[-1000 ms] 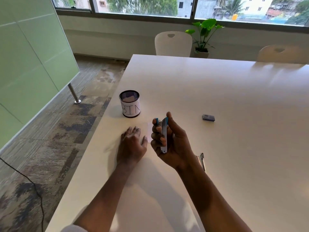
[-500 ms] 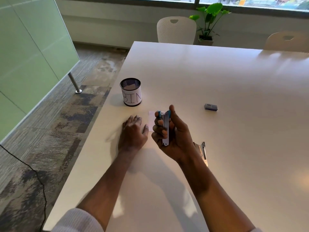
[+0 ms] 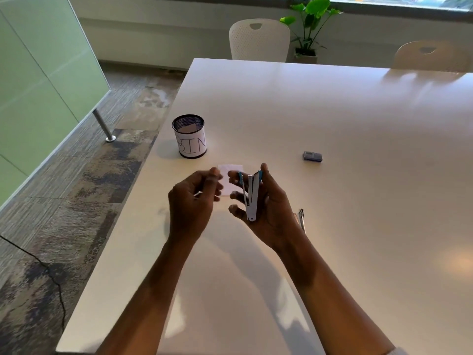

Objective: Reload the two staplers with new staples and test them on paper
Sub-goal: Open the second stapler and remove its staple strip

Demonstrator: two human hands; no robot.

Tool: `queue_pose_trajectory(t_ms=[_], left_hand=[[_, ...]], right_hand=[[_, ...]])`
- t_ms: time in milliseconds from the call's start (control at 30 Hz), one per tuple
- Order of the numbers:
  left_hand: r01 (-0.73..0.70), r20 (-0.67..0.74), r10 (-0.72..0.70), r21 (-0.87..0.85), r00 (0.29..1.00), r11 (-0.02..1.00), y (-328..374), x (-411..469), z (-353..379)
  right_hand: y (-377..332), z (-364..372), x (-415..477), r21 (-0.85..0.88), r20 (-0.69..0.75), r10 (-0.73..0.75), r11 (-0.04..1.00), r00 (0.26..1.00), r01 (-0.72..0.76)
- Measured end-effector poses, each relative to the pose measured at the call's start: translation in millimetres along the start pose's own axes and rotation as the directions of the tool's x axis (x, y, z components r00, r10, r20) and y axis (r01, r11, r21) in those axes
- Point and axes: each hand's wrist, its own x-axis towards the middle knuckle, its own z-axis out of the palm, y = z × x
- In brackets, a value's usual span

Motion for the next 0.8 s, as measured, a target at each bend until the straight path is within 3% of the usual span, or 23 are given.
queue_pose_trajectory(t_ms=[133,267,367,533,667,800], left_hand=[[0.112,0.267,-0.093,-0.055,0.959,0.992,10.9,-15.4,9.8],[0.233,0.382,-0.171,-0.122,0.908,0.965,4.6,-21.6,11.9],[0.275,0.409,-0.174,-0.203,0.896,0.94,8.7,-22.9,9.0],[0.241,0.456,-0.132,-0.189,0.88,0.952,16.1,-22.9,2.1],[0.181,0.509,-0.074,-0.163,0.857,0.97,22.4,-24.5,0.2],[0.241,0.52,-0.096,-0.219,0.849,0.946,23.9,-27.4,-0.6]], right_hand=[[7.5,-0.9,-6.4,0.019,0.009,0.003,1.0,1.0,-0.004],[9.7,1.4,-16.8,-0.069,-0.017,-0.013,0.998,1.0,0.011],[6.1,-2.9,-24.1,-0.215,-0.064,-0.107,0.972,0.992,0.091],[-5.8,-11.0,-38.0,-0.469,0.022,-0.2,0.863,0.98,0.187],[-11.6,-12.1,-43.4,-0.472,0.074,-0.161,0.864,0.984,0.177],[-14.3,-13.1,-45.2,-0.491,0.104,-0.173,0.847,0.979,0.202]])
